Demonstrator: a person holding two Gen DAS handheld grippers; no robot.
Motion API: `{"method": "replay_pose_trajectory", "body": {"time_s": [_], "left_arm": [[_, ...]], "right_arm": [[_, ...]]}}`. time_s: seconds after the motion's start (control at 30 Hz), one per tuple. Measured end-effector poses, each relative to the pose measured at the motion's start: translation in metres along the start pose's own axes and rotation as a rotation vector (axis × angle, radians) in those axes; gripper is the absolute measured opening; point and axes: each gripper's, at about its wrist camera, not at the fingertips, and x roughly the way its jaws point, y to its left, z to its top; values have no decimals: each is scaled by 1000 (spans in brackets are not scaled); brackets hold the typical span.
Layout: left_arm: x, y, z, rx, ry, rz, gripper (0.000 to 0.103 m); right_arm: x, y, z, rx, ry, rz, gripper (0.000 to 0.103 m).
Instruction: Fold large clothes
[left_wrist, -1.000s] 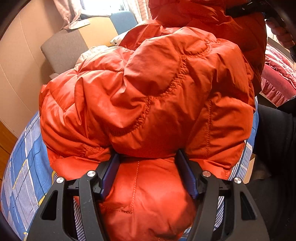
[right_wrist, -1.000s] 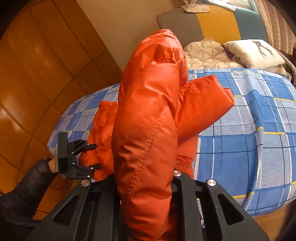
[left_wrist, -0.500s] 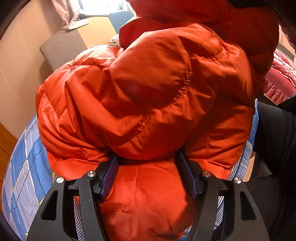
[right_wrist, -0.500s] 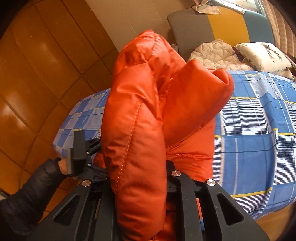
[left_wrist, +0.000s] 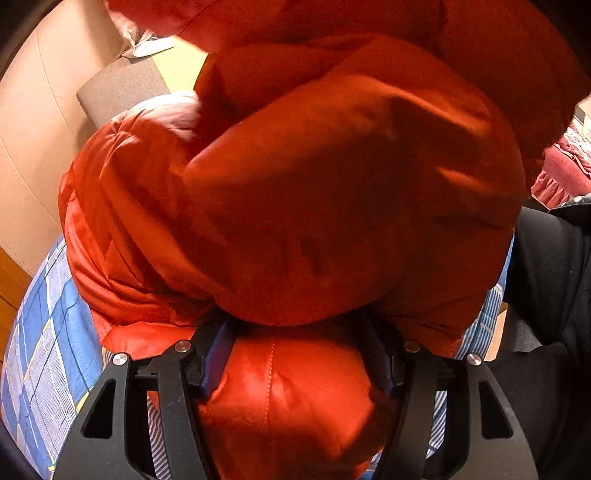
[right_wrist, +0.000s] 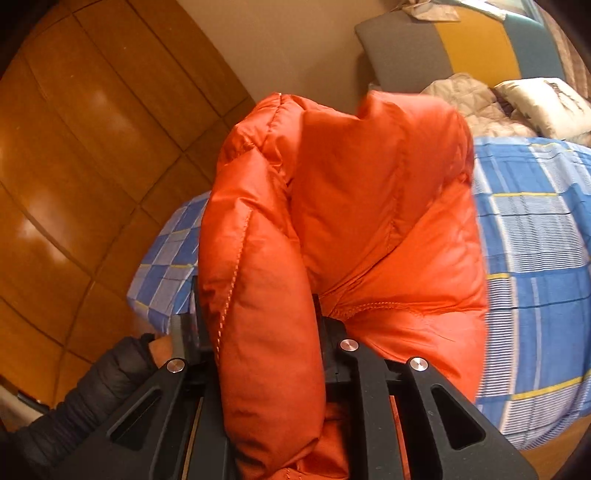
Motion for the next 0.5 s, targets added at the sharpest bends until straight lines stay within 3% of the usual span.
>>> {"method": "replay_pose_trajectory", "body": {"time_s": [0.5], "left_arm": [[-4,7,-4,-1,-11,-10,62]], "right_arm": [[67,0,-15,-21,104,31,13]]}}
